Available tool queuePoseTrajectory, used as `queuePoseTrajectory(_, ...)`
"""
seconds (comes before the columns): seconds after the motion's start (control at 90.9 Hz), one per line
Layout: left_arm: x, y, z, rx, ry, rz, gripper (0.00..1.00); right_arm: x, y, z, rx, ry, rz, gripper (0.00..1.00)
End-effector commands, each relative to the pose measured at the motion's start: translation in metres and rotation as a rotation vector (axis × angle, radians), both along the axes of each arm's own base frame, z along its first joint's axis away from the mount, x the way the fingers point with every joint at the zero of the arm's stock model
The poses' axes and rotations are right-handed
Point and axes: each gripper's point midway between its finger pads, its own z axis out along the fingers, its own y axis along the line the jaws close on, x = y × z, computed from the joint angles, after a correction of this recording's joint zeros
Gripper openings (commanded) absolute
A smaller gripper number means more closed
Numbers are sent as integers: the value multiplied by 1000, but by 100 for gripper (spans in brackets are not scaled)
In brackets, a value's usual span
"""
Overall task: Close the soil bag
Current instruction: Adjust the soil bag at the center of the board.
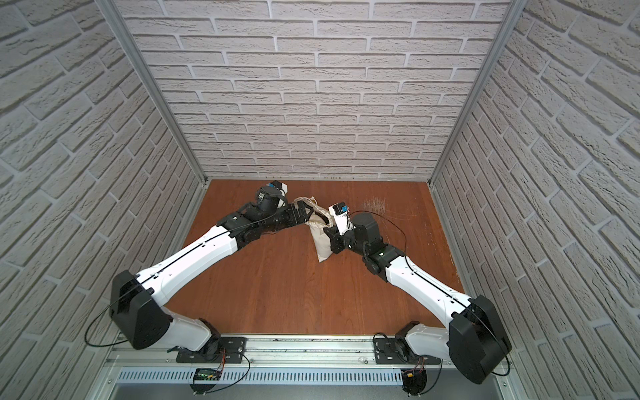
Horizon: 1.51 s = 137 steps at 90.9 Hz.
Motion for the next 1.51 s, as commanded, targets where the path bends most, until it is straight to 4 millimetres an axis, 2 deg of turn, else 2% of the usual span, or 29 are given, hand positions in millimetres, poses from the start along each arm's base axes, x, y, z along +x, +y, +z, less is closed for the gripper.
queuePoseTrajectory(0.0, 1, -6, 2, -35, 26, 34, 98, 0, 1, 17, 46, -43, 7, 3)
queuePoseTrajectory(0.22, 0, -9, -11, -49, 75, 48, 98, -1, 0, 16, 43, -47, 6, 3)
queuePoseTrajectory(0.517, -3, -9, -11, -70, 67, 52, 97, 0, 2, 15, 46, -45, 11, 3)
queuePoseTrajectory(0.737, -7, -22, -11, -90, 71, 14, 67, -1, 0, 15, 42, -49, 7, 3)
queuePoseTrajectory(0.803, -9, -22, -13, -89, 73, 12, 55, -1, -1, 14, 37, -50, 3, 3)
queuePoseTrajectory(0.935, -11, -20, -12, -89, 70, 19, 43, -1, -1, 12, 34, -50, 3, 3)
queuePoseTrajectory(1.001, -12, -20, -12, -91, 69, 17, 31, 0, -1, 11, 37, -46, 1, 3)
queuePoseTrajectory(1.111, -11, -22, -12, -88, 67, 3, 0, 0, 1, 12, 41, -33, 7, 3)
queuePoseTrajectory(1.166, -10, -23, -11, -80, 60, -9, 0, 1, 0, 13, 33, -18, 0, 3)
queuePoseTrajectory(1.254, -10, -25, -7, -55, 48, -44, 0, 0, -4, 17, -2, 9, -9, 15)
queuePoseTrajectory(1.342, -11, -27, -5, -22, 48, -77, 0, -5, -14, 23, -39, 50, -16, 38)
queuePoseTrajectory(1.419, -11, -28, -4, -8, 44, -93, 0, -9, -21, 42, -44, 78, -13, 56)
queuePoseTrajectory(1.496, -12, -30, -3, -13, 43, -107, 0, -7, -30, 60, -51, 108, -48, 64)
